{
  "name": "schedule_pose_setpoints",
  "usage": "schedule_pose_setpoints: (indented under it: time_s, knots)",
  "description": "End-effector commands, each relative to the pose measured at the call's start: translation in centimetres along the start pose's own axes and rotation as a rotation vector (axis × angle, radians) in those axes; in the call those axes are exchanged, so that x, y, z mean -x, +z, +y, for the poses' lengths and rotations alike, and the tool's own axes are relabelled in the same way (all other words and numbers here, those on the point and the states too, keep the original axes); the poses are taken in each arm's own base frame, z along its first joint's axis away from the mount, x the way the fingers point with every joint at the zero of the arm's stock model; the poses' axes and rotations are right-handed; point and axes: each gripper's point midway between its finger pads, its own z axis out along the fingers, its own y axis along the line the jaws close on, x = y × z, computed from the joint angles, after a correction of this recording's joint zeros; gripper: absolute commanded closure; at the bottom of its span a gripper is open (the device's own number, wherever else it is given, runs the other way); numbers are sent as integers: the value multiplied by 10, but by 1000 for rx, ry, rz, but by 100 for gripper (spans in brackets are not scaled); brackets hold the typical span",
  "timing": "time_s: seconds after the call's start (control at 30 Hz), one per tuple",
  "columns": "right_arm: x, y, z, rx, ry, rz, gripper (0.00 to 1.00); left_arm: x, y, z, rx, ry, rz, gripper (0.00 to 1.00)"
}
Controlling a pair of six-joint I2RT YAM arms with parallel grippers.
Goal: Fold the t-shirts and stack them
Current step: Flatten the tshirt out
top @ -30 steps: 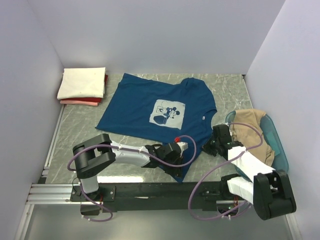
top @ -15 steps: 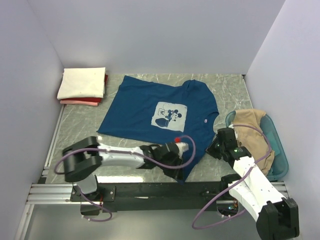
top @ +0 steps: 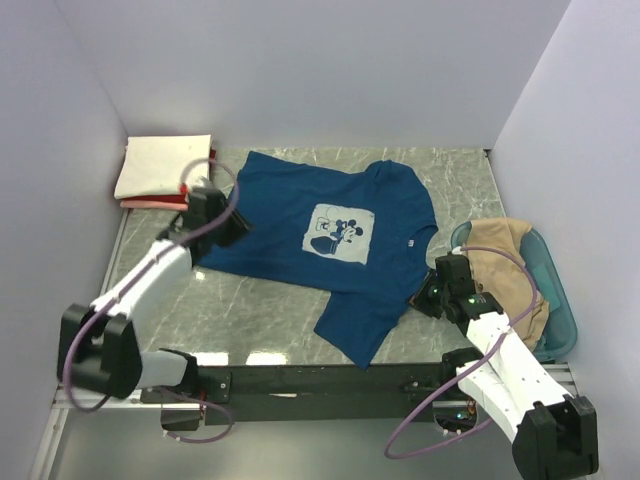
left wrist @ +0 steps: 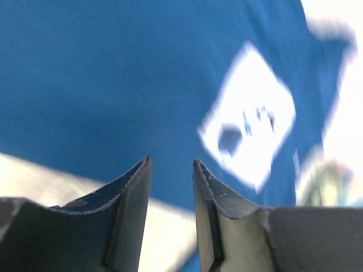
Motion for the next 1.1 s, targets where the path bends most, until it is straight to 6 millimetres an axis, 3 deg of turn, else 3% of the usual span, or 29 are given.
schedule_pose_setpoints:
  time_s: [0.0,0.03,0.07,0.1,0.13,0.17,0.2,0.23,0.3,0.37,0.4,0.43,0.47,0.5,0.53,0.6,0.8,1.03,1.07]
  knots:
    - [9,-6,17,70,-41,-14,100,86,4,26,178,-20,-197,60]
    - [8,-6,18,80,-45,-12,100,93,19,41,232,-36,-185,60]
    - [6,-5,18,83,-50,-3,100,122,21,36,204,-44,-226,60]
    - [6,-5,19,89,-54,0,100,131,29,33,187,-34,-216,60]
    - [6,-6,18,88,-63,1,100,134,49,43,223,-19,-188,60]
    - [6,-6,19,90,-63,-1,100,143,58,40,224,31,-185,60]
    - [6,-7,19,92,-65,2,100,164,62,21,187,71,-211,59]
    - [6,-8,21,104,-66,5,100,160,88,33,225,94,-163,59]
    - [4,-9,24,127,-65,16,100,176,115,33,247,159,-150,58]
    - [3,-12,26,140,-61,17,100,186,134,33,243,214,-146,57]
    - [3,-13,26,144,-60,16,100,203,139,21,209,236,-179,56]
    - [1,-15,25,137,-61,23,100,197,161,33,227,253,-148,56]
    - [2,-18,26,146,-61,16,100,200,169,36,236,282,-143,55]
    - [0,-20,27,155,-60,20,100,215,173,28,228,299,-170,54]
    - [-2,-22,25,149,-51,32,100,208,190,42,254,310,-135,54]
    - [-6,-27,26,162,-47,40,100,213,204,44,239,339,-131,53]
    - [-10,-38,19,132,-21,45,100,223,228,47,160,357,-133,50]
    - [-9,-45,12,83,-10,46,100,215,250,36,35,380,-85,50]
    - [-11,-43,11,79,-9,57,100,220,249,27,7,389,-92,50]
